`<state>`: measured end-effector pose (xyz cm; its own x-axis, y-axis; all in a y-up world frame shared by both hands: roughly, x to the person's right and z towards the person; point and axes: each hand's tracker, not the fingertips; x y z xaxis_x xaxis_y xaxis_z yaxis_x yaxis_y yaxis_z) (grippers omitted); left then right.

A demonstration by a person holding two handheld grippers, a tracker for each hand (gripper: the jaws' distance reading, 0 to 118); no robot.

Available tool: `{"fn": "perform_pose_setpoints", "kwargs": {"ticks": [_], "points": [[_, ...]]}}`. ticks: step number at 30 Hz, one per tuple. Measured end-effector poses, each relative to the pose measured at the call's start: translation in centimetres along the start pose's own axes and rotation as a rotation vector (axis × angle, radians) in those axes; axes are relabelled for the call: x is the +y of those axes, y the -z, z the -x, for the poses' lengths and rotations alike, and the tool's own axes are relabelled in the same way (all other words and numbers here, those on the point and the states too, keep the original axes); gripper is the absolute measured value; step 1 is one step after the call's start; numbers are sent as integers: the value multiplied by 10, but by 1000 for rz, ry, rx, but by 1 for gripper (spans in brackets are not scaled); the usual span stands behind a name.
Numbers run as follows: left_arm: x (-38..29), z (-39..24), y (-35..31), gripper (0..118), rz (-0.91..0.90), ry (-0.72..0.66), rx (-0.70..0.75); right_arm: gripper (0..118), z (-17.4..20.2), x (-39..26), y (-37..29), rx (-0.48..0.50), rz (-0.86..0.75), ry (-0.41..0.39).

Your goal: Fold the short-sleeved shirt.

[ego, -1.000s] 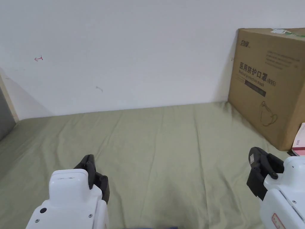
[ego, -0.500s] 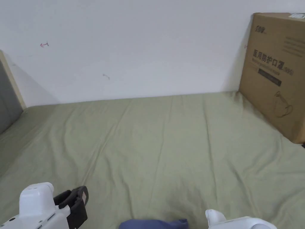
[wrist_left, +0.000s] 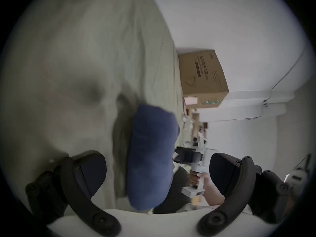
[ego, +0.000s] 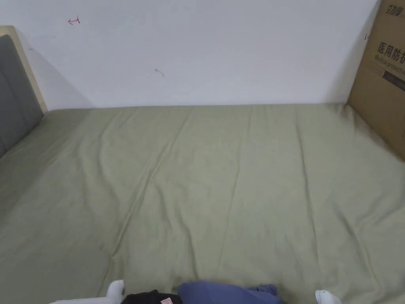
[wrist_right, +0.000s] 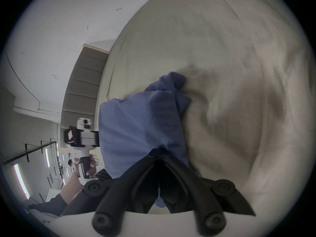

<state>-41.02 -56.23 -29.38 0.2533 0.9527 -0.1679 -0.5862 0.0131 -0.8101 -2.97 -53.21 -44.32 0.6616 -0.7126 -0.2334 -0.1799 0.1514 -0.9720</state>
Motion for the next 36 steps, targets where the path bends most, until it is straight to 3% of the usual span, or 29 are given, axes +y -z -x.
{"fn": "perform_pose_setpoints", "kwargs": {"ticks": [3,5,7,8,9,10,11,12,13,14,16,19,21,24,28,36], "points": [[16,7,24,118,64,-35,-209,0,0,0,0,3,2,11],[14,4,25,118,77,-64,-230,0,0,-1,0,5,3,14],[15,7,23,117,78,-7,-185,0,-3,0,1,10,1,25],[17,9,23,109,89,58,-154,0,-4,-1,1,12,0,33],[28,32,42,89,95,114,-88,0,-6,-1,0,21,1,41],[31,40,39,46,96,176,64,0,-7,-1,0,28,0,46],[33,46,35,27,97,230,214,0,-8,-1,0,30,-1,47],[31,51,36,27,106,182,185,0,-9,-2,2,57,1,56],[25,34,41,27,82,65,35,0,-9,-3,2,44,-3,59],[23,29,45,27,81,72,95,0,-8,-3,2,48,-11,67],[19,7,58,27,61,191,196,0,1,-5,-2,18,-33,57],[20,-24,32,27,29,219,148,0,20,-3,-20,-35,-92,-53],[27,-37,-2,27,-15,317,177,0,35,-3,-39,-54,-134,-86],[40,-61,-52,27,-79,354,286,0,58,-4,-70,8,-197,-117],[57,-62,-153,27,-149,349,523,0,78,-9,-100,9,-247,-149],[74,-35,-297,27,-217,302,940,0,74,-10,-111,-110,-265,-151]]}}
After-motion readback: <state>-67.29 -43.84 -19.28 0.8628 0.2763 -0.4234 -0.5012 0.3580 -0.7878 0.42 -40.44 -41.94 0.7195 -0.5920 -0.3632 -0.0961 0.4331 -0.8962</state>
